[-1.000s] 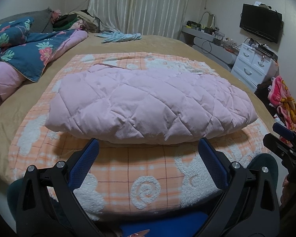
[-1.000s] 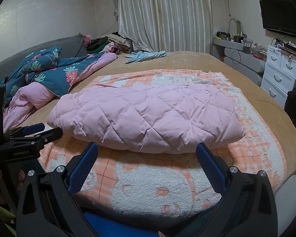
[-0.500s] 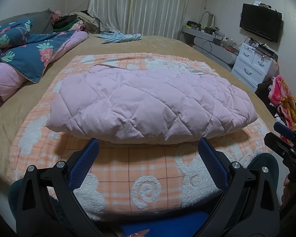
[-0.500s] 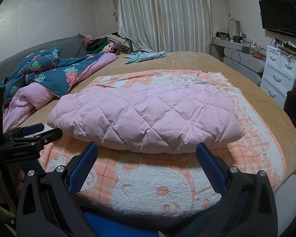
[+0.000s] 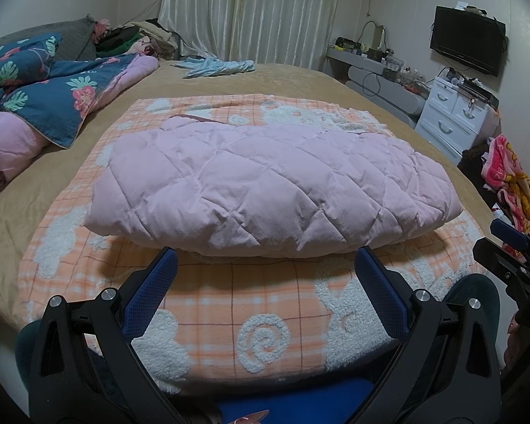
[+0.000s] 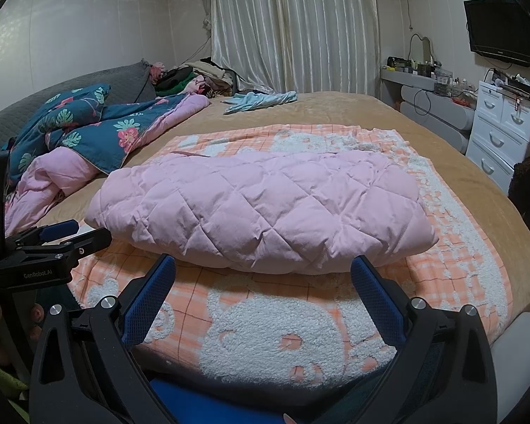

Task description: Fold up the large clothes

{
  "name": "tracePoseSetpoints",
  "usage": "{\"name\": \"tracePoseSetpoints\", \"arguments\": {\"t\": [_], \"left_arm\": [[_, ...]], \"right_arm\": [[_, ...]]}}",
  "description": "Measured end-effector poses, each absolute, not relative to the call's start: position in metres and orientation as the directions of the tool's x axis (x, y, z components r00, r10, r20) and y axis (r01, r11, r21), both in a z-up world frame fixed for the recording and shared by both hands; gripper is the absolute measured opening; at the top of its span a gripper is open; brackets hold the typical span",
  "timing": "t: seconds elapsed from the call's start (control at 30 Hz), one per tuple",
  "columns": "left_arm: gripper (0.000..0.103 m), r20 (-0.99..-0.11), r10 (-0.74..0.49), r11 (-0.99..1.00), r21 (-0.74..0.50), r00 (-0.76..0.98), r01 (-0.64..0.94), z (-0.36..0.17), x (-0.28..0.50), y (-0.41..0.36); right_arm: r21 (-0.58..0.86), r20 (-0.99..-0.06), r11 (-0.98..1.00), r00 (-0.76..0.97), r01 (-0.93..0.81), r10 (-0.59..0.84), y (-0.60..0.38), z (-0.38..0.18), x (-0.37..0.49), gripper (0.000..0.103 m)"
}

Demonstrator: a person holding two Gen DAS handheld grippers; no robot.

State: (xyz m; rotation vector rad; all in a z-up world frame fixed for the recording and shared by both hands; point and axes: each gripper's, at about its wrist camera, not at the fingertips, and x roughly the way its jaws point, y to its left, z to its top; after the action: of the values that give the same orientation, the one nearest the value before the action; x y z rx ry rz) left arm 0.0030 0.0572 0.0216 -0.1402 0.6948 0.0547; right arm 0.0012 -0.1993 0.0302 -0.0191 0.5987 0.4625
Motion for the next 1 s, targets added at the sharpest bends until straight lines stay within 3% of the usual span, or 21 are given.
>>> {"name": "tracePoseSetpoints", "arguments": {"t": [1.0], "left_arm": [[0.094,-0.646,0.016,0.988,-0.106,0.763,-0.11,0.0194,0.0015,0.0591]], "right_arm": [[0.105,-0.549,0.91,0.74,-0.4,0.389,-0.205,0.0332,0.0021,0.099]]}}
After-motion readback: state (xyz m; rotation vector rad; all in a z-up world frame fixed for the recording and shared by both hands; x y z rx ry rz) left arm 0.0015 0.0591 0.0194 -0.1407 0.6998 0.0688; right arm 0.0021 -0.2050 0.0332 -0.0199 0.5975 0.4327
